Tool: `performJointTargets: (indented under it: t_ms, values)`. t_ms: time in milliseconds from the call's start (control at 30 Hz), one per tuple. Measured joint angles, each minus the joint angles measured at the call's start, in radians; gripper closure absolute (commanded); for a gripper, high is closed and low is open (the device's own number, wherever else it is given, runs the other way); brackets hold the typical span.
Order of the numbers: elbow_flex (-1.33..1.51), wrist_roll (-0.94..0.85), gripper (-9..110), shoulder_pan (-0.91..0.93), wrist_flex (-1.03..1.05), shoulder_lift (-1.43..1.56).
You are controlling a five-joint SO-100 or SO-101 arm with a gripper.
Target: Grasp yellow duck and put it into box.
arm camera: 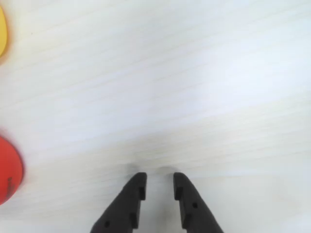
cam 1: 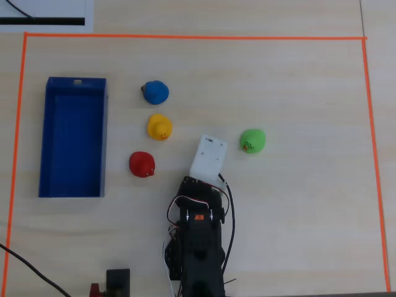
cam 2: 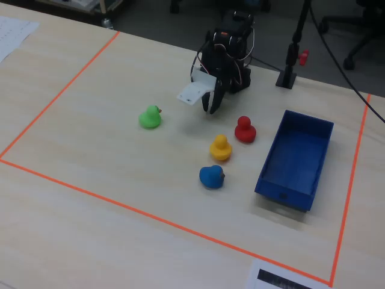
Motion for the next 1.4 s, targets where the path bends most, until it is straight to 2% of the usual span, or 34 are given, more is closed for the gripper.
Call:
performJointTargets:
  t_ms: [133,267,333,467,667,800,1000,1400]
  values:
    - [0.0,0.0,101,0.0,0.0,0.0]
    - [0.0,-0.006,78,0.0,-0.002,-0.002]
    - [-0.035,-0.006,71,0.012,-0.003,-0.046]
    - [-0.291,-0.003,60,0.021,-0.006,-0.29]
    - [-0.821,0.061,57,-0.028,0.002,-0.778]
    - [-0.992,0.101,57,-0.075,-0.072,-1.026]
    - [-0.904,0.127,57,-0.118,-0.256,-1.239]
    - [-0.796,0.229,58,-0.212,-0.494,-1.378]
